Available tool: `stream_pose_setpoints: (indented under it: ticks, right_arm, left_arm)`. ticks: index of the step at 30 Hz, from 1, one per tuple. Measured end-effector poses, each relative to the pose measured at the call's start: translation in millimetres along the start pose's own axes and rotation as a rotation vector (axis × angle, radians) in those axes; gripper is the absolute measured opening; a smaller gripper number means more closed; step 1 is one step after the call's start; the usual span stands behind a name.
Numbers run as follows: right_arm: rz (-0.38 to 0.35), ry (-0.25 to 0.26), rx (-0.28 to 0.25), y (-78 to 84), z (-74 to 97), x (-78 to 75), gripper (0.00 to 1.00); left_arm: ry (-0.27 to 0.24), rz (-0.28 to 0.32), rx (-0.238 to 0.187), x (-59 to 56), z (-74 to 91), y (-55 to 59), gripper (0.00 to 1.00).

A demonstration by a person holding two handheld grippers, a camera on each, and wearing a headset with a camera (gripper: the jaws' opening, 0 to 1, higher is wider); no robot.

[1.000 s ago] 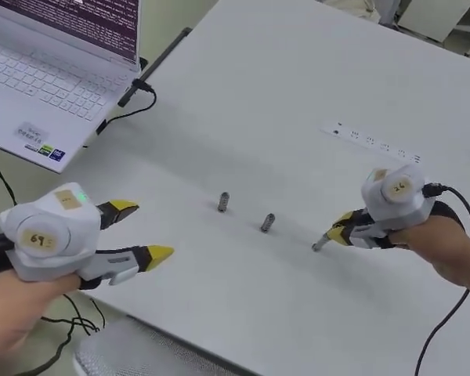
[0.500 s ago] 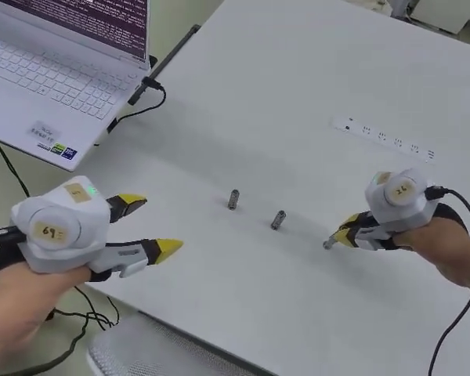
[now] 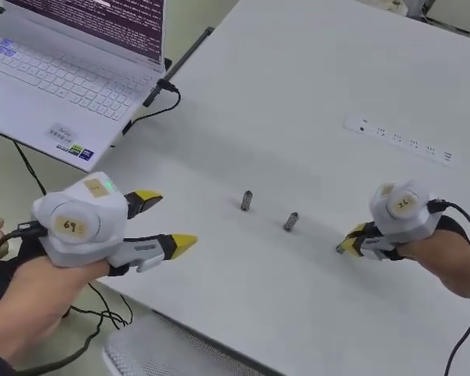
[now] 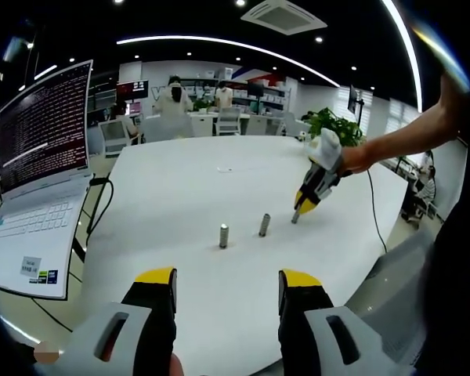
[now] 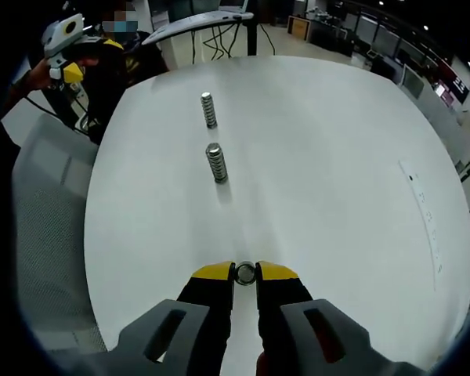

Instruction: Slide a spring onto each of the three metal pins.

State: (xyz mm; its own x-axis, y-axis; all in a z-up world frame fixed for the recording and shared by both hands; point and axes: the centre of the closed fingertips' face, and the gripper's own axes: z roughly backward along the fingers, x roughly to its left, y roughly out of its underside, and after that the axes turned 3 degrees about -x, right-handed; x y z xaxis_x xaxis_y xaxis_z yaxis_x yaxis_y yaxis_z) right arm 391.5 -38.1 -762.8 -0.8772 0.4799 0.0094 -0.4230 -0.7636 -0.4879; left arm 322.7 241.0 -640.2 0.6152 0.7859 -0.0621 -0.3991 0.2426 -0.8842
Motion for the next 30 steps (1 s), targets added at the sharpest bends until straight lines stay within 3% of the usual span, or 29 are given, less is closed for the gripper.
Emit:
stream_pose_setpoints:
  ticks: [13,30]
  right_arm:
    - [-0.023,0.02,-0.011,-1.6,-1.6,-4.2,0.13]
    - [-0.066,0.067,-0.074,-4.4,16.0,-1.4,0.23]
  left_arm:
    - [-0.002,-0.003,-0.011,0.8,2.1,-4.9,0.47]
    - [0.023,-0.001,-0.027,1.5,-2.7,-7.3,0.48]
